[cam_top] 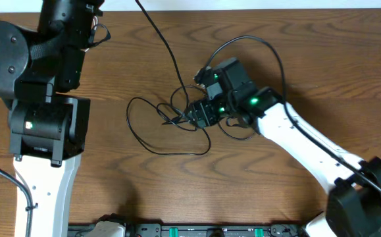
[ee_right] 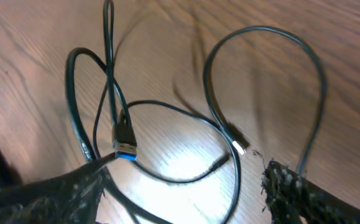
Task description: Untangle cables
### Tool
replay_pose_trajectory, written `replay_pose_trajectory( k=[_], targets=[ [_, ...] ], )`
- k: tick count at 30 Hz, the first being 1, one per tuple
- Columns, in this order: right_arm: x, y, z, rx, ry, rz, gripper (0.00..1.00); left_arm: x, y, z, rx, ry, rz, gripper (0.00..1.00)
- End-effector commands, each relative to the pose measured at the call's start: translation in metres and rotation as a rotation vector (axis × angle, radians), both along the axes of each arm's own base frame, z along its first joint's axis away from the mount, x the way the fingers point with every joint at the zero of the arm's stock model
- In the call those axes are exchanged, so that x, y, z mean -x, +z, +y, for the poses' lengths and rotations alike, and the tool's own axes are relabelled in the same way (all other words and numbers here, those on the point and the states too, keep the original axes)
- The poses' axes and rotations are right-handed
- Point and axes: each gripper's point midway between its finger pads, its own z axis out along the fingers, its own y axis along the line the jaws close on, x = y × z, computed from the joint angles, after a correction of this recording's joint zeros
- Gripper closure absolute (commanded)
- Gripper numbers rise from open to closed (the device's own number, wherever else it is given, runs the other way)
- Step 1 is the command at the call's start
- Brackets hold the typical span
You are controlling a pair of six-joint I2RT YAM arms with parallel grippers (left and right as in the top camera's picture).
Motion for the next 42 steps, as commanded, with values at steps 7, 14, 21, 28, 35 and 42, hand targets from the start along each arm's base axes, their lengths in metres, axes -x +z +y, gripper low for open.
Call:
replay_pose_trajectory(
  k=[7,14,21,28,35,42],
  targets=[
    [0.003,0.027,0.047,-0.214,0.172,-0.081,0.24,0.004,0.004,0.003,0.007,0.007,-0.001,0.93],
    [0.011,0.042,0.058,-0.296,0.232,-0.082,0.28,0.003,0.003,0.003,0.007,0.007,0.005,0.93],
    [-0.006,0.066,0.062,-0.364,0.153,-0.124,0.99,0.0,-0.004,0.003,-0.004,0.011,0.034,0.93],
    [-0.036,0.128,0.019,-0.408,-0.007,-0.247,0.99,-0.016,-0.044,0.012,-0.127,0.116,0.175,0.93],
    [-0.07,0.238,-0.073,-0.443,-0.276,-0.564,0.99,-0.027,-0.117,0.015,-0.344,0.166,0.425,0.93],
    [-0.056,0.345,-0.137,-0.507,-0.453,-0.848,0.99,-0.037,-0.195,0.013,-0.447,0.128,0.698,0.74]
  ],
)
